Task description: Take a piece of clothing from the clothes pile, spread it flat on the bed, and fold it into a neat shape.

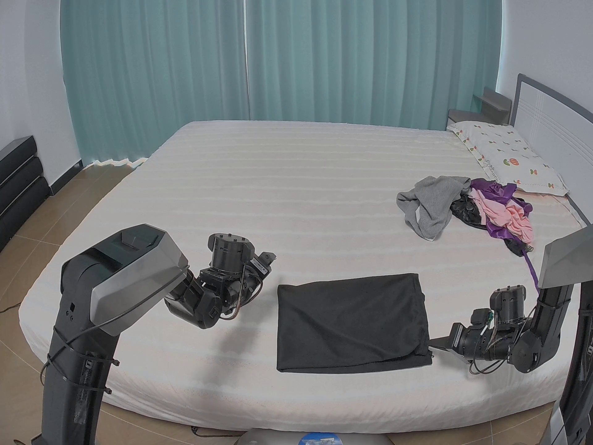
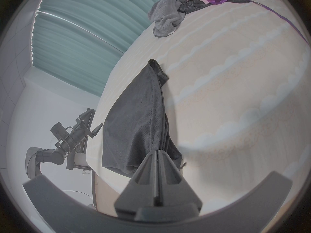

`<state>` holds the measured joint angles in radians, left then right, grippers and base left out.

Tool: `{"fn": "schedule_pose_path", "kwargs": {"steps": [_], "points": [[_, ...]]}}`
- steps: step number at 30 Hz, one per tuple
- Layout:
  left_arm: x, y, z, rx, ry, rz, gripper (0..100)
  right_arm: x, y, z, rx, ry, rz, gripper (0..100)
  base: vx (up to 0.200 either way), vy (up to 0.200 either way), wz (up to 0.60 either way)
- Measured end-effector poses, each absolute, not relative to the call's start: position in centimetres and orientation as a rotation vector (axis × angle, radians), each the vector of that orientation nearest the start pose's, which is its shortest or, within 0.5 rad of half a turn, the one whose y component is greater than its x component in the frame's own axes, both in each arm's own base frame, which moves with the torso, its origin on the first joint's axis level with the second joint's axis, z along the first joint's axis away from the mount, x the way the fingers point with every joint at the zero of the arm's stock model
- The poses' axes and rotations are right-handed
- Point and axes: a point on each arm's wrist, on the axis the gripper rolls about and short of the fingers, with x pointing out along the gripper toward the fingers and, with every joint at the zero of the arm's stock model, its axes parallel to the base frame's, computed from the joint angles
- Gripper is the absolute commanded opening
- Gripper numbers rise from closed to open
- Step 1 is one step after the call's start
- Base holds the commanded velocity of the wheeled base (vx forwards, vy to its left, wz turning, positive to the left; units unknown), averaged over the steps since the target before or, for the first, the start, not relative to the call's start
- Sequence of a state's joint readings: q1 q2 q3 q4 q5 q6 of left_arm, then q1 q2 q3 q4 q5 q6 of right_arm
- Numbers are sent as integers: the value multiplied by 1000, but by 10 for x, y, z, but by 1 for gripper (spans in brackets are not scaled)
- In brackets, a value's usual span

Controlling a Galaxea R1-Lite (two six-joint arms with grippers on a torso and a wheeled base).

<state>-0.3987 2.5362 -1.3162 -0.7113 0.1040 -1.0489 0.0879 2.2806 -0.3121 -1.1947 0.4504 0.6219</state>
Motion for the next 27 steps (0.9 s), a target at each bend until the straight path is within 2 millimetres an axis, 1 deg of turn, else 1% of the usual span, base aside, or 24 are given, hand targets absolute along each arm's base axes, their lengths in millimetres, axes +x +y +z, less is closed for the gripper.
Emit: {"fn": "schedule_pose_path", "kwargs": {"steps": [10,17,27], "points": [[431,-179,-17,-892,592,-2,100,266,31,-32,719,907,247,0,0,0,0],[431,-180,-17,-893,591,-4,100,263,27,-24,716,884,240,0,0,0,0],[432,-179,-17,-893,591,-3,100,255,16,-12,691,845,226,0,0,0,0]]}}
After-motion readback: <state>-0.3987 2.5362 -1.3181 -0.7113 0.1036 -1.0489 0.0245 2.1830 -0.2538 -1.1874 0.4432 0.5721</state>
